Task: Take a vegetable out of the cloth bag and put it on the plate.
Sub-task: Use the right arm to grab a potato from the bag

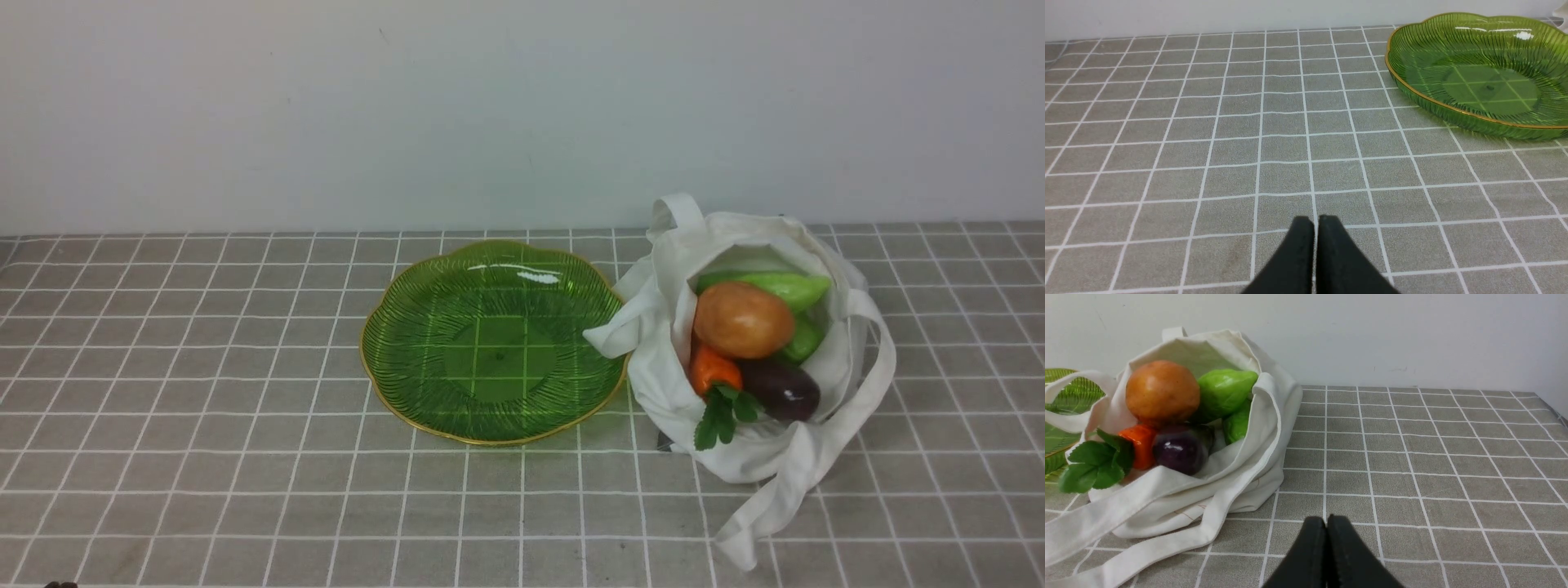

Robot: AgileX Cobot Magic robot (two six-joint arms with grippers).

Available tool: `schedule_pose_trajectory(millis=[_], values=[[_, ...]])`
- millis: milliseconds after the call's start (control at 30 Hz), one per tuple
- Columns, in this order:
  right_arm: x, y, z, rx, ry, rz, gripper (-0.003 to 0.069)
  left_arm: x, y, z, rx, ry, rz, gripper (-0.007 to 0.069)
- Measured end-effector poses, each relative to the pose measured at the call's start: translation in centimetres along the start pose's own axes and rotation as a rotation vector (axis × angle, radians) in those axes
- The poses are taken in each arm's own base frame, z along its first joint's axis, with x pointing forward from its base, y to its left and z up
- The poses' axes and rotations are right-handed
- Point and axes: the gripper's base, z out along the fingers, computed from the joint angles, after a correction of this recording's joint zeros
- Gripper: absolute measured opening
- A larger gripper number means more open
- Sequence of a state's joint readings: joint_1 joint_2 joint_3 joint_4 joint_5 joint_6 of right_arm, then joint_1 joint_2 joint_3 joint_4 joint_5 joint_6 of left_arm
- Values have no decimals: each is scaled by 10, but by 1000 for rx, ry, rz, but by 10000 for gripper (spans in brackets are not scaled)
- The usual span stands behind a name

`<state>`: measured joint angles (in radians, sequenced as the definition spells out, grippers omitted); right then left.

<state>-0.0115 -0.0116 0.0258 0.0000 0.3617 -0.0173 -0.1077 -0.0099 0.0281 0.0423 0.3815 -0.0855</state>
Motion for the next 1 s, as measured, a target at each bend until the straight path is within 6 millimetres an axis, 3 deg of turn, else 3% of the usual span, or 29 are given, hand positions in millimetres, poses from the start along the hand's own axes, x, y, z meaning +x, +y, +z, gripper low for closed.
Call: schedule_pose_trajectory(millis=[67, 200, 233, 333, 600, 700, 767, 900, 1000], values=[[0, 0, 0, -5, 0, 22, -15, 0, 0, 0, 0, 0, 0, -5], [-1, 4, 0, -46, -6, 253, -15, 0, 0, 0, 0, 0, 0, -5], [-2, 7, 0, -81, -9, 455, -15, 0, 0, 0, 0, 0, 0, -5], [-5, 11, -1, -140, -9, 775, -15, 0, 0, 0, 0, 0, 0, -5], [-13, 15, -2, -233, -26, 1216, -15, 0, 0, 0, 0, 0, 0, -5], [-18, 15, -4, -247, -54, 1160, -15, 0, 0, 0, 0, 0, 0, -5], [-39, 14, -11, -271, -132, 1003, -15, 0, 0, 0, 0, 0, 0, -5], [-105, 13, -37, -305, -317, 667, -15, 0, 0, 0, 0, 0, 0, -5], [-141, 20, -33, -358, -235, 536, -15, 0, 0, 0, 0, 0, 0, -5]])
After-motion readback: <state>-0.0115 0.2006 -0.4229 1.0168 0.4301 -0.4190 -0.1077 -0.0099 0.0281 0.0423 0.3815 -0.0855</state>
